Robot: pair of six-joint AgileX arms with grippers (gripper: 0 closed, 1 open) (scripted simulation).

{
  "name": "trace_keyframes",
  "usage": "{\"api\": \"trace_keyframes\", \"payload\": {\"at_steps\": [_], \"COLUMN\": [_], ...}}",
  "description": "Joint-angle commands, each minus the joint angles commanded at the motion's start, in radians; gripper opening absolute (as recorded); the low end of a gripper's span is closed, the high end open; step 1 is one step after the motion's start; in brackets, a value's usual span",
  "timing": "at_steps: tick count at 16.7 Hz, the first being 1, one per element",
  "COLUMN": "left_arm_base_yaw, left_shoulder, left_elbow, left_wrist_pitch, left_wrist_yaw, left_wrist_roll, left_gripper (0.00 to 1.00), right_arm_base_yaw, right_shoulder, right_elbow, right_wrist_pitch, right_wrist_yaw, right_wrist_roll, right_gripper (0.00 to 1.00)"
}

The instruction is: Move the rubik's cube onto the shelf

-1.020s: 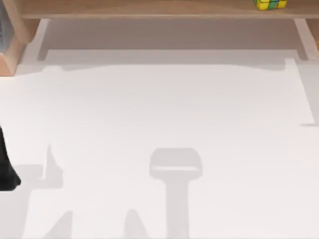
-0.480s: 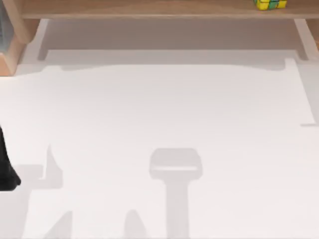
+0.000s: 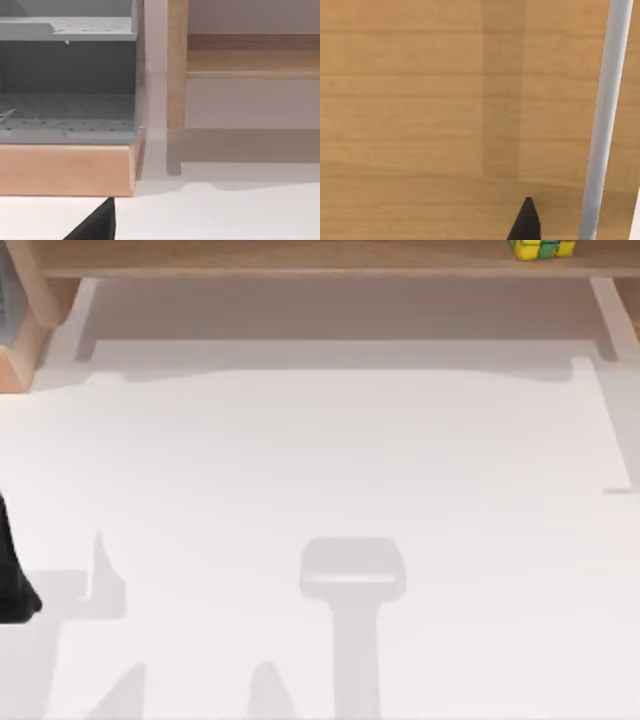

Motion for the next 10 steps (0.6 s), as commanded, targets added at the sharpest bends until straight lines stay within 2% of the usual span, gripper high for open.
{"api": "trace_keyframes", "payload": {"at_steps": [3,10], "left_arm_base_yaw": [0.000,0.000], "left_shoulder": [0.000,0.000], "left_elbow": [0.000,0.000], "left_wrist_pitch": [0.000,0.000], "left_wrist_yaw": [0.000,0.000], "left_wrist_roll": [0.000,0.000], "left_gripper": [1.00,1.00], "right_arm_base_yaw": [0.000,0.000], "right_shoulder": [0.000,0.000], "right_elbow": [0.000,0.000], "right_wrist_pitch": [0.000,0.000], "right_wrist_yaw": [0.000,0.000], "right_wrist_roll": [0.000,0.000], "right_gripper": [0.02,0.00]}}
